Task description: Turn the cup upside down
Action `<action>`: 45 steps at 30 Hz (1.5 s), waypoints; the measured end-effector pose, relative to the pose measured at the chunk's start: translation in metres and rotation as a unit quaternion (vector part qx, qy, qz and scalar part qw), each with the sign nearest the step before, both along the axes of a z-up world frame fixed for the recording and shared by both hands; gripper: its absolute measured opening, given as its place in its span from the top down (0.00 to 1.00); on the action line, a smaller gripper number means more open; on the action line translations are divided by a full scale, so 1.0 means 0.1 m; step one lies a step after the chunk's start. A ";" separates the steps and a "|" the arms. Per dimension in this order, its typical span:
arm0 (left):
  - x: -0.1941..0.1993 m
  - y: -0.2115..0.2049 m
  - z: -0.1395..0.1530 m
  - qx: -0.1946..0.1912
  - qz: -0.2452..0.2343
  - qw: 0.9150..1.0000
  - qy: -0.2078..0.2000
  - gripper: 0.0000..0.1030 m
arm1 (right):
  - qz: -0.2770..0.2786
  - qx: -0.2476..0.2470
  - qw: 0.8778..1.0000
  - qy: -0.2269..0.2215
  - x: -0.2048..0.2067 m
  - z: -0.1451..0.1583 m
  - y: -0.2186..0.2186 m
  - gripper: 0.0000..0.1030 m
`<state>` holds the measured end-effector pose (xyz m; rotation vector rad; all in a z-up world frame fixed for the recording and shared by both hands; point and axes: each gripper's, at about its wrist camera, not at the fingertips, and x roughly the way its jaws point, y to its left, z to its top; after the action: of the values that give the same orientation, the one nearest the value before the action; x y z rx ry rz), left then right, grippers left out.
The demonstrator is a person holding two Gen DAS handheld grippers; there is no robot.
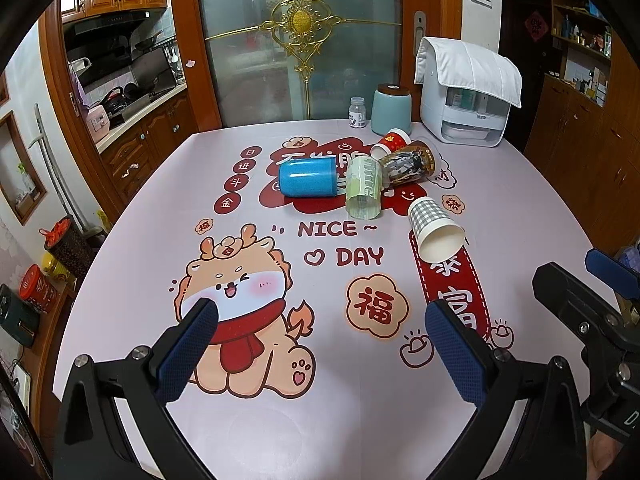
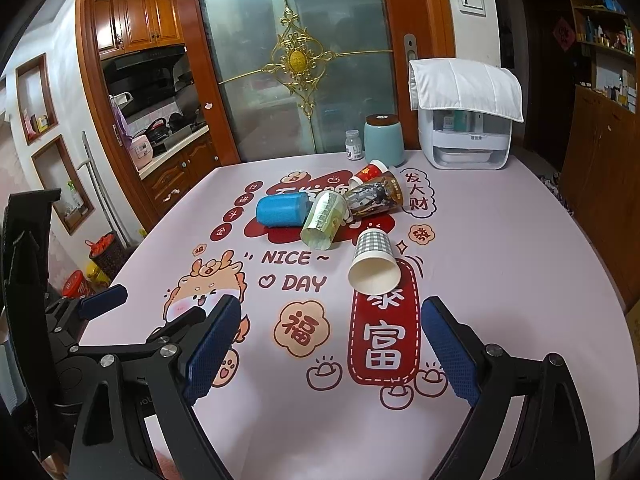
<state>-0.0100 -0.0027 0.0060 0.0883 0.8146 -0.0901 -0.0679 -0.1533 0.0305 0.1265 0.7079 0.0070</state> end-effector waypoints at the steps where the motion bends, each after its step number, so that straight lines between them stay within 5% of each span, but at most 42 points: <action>1: 0.00 0.01 -0.01 -0.001 0.000 1.000 0.000 0.01 | 0.000 0.000 1.000 0.000 0.00 0.00 0.00 0.10; 26: 0.25 0.17 0.13 0.003 0.001 1.000 -0.020 0.01 | 0.019 -0.011 1.000 -0.004 0.20 0.10 0.06 0.10; 37: 1.26 0.88 0.14 -0.020 0.102 0.995 -0.005 0.01 | 0.089 -0.118 0.989 -0.006 1.55 0.44 0.38 0.10; 45: 2.06 1.27 -0.11 -0.002 0.155 0.988 0.025 0.01 | 0.146 -0.169 0.974 0.033 2.84 0.31 0.81 0.10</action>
<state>0.1956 0.1247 -0.0050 -0.0454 0.8685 0.2013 0.2160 -0.0722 0.0613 -0.3057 0.7784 0.1635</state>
